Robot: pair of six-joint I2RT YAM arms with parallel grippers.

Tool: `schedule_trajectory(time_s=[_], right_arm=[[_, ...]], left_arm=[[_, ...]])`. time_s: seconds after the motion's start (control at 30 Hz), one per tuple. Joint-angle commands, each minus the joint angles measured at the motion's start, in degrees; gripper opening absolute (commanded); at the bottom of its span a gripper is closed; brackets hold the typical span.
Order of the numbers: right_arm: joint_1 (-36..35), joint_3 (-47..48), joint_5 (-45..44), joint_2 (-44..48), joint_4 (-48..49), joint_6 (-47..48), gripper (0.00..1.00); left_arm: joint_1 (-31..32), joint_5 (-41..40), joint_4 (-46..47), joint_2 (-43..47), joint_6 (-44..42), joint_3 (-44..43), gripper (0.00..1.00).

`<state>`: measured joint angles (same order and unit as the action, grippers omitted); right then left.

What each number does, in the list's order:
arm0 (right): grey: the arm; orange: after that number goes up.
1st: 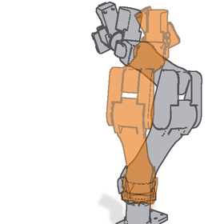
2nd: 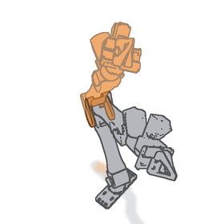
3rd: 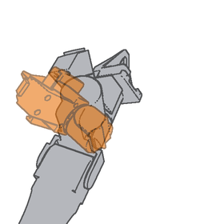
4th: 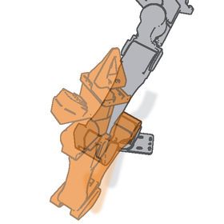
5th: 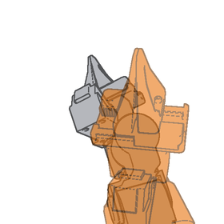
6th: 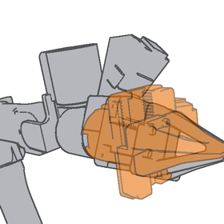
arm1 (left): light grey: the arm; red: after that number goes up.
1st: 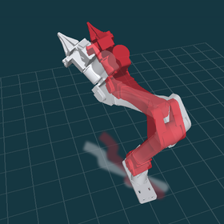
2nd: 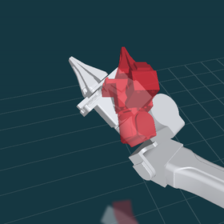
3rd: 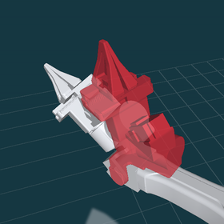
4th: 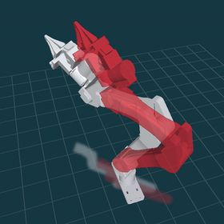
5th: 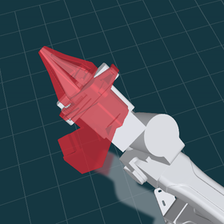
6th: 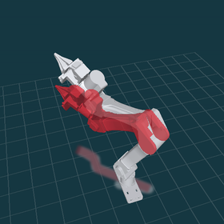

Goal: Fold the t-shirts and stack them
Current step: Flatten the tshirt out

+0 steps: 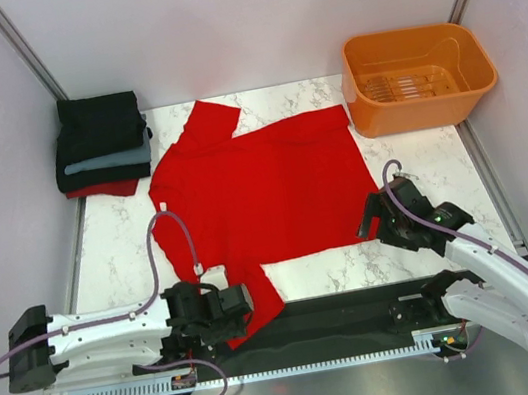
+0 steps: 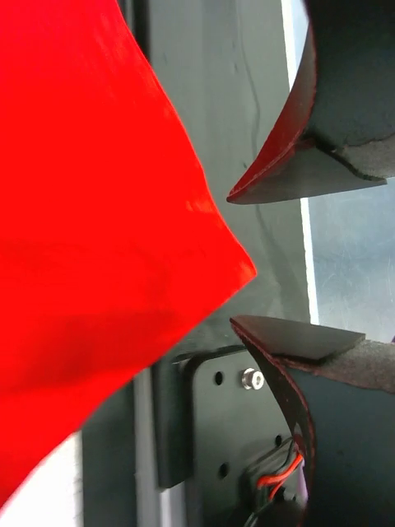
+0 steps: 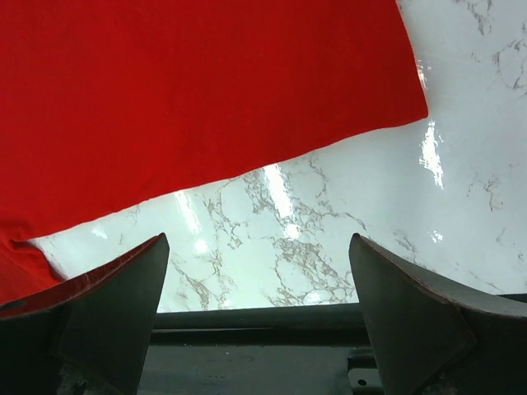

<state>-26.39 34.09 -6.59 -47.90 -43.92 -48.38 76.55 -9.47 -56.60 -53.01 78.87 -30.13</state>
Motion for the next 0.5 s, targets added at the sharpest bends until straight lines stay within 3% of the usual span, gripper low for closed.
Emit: schedule_trajectory(time_s=[0.0, 0.27, 0.37, 0.47], right_arm=[[-0.06, -0.77, -1.41, 0.09, 1.11, -1.1, 0.98], [-0.06, -3.06, -1.41, -1.5, 3.66, -0.84, 0.98], [-0.06, -3.59, -2.02, -1.58, 4.37, -1.01, 0.98], [-0.06, -3.41, -3.25, -1.58, 4.28, -0.84, 0.98]], left_arm=[[5.79, -2.48, 1.22, -0.69, 13.04, 1.91, 0.63], [6.68, -2.83, 4.65, -0.6, 13.5, 5.26, 0.52], [6.68, -4.15, 4.65, -1.91, 13.33, 4.64, 0.46], [6.68, -4.94, 4.83, -3.14, 12.89, 4.03, 0.33]])
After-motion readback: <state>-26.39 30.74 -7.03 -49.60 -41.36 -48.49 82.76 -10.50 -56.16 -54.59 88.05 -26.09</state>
